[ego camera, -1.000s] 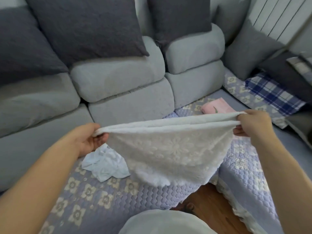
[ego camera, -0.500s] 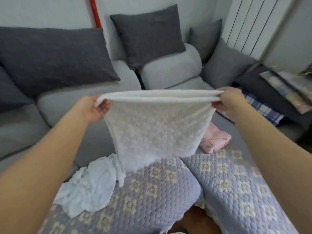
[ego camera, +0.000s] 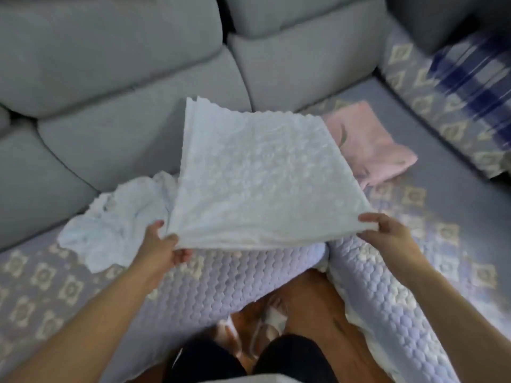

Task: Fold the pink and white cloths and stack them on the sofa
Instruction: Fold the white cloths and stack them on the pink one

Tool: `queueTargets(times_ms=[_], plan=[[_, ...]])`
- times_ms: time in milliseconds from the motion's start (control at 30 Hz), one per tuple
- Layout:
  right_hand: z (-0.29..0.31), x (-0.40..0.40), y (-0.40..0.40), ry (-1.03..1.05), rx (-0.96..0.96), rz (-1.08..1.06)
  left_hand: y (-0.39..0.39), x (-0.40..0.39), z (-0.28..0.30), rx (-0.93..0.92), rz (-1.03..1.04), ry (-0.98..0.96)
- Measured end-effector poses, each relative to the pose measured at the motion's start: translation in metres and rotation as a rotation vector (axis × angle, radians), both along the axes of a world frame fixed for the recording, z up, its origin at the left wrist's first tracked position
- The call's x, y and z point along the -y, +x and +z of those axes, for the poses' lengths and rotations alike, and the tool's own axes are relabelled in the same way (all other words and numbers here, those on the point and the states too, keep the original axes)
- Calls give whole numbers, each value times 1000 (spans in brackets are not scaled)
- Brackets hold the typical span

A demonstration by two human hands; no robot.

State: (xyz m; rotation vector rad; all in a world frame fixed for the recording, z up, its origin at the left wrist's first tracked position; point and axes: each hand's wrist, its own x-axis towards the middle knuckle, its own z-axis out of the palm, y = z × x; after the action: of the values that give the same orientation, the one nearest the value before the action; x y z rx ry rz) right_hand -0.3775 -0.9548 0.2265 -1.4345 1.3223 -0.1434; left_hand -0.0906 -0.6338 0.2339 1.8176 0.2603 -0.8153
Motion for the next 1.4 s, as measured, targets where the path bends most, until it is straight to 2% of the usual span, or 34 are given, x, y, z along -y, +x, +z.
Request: queueTargets(times_ms=[100, 167, 233, 367, 467, 500, 567, 667, 767, 867, 933, 1033, 1100, 1200, 1400], plan=[[-108, -20, -11, 183, -100, -103, -33, -19, -131, -188, 25, 182], [-166, -35, -13, 163, -260, -142, -54, -38, -202, -285, -11, 320], [-212, -44, -16, 100, -421, -129, -68, -53, -248, -335, -20, 397], [-248, -48, -26, 14, -687, -52, -93, -68, -262, -406, -120, 505], [-236, -55, -16, -53, -987, 143, -102, -75, -253, -457, -314, 547], [-230, -58, 0, -73, -1029, 204, -100, -77, -253, -444, -375, 565], [-221, -67, 53, -109, -903, 357, -89, -82, -255, -434, -467, 575], [-225, -90, 172, -216, -529, 638, -73, -90, -270, -485, -607, 566], [-241, -122, 309, -375, -264, 778, -54, -87, -283, -485, -799, 582], [-268, -150, 419, -332, -224, 744, -27, -75, -283, -312, -837, 601], [-288, -158, 460, -340, -335, 718, -4, -66, -279, -196, -696, 534], [-309, -158, 476, -354, -428, 610, 36, -46, -276, -81, -423, 349], [-313, -153, 470, -323, -358, 481, 65, -27, -287, -4, -304, 250], [-310, -148, 453, -180, -164, 309, 112, 7, -307, 74, -254, 176], [-303, -143, 444, -88, -47, 230, 183, 56, -332, 136, -225, 142]])
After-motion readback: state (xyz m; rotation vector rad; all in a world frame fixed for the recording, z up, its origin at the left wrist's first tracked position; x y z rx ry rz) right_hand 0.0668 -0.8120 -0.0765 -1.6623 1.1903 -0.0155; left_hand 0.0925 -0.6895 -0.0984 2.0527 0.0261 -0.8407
